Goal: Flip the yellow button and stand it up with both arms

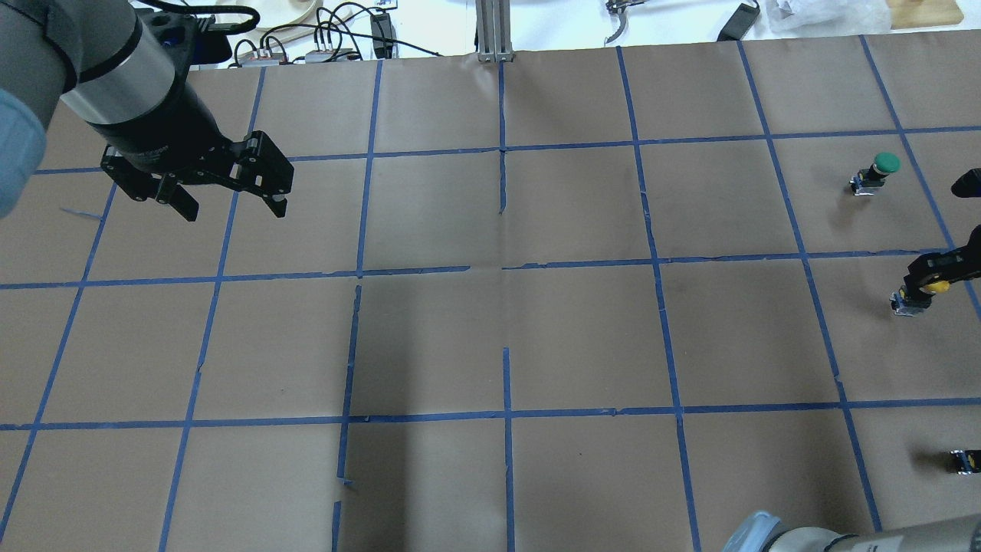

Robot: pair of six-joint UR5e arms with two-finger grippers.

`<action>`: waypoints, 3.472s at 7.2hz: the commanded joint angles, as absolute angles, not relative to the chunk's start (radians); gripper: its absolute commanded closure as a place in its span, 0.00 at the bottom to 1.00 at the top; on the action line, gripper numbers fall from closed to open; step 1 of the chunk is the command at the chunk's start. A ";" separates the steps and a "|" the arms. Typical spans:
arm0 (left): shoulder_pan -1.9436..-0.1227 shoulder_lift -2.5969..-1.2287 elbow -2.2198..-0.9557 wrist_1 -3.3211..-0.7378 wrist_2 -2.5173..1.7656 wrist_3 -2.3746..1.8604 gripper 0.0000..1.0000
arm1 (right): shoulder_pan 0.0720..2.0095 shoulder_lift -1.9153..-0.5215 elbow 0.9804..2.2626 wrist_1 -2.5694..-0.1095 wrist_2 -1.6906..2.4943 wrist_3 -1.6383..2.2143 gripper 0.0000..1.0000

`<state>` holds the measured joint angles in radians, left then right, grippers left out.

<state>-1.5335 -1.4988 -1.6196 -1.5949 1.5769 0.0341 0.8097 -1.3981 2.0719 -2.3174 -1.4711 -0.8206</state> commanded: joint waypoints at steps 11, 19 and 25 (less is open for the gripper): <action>-1.529 -1.499 -1.620 -1.589 1.575 0.037 0.00 | 0.813 -1.428 2.031 -2.251 -1.515 -0.816 0.00; -1.529 -1.500 -1.620 -1.588 1.575 0.037 0.00 | 1.453 -1.744 1.703 -1.497 -1.546 0.063 0.00; -1.537 -1.509 -1.604 -1.585 1.563 0.035 0.00 | 1.532 -1.736 1.713 -1.503 -1.540 0.083 0.00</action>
<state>-1.5325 -1.5078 -1.6054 -1.5849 1.5655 0.0358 1.5321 -1.7369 1.7161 -1.5020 -1.5431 0.0822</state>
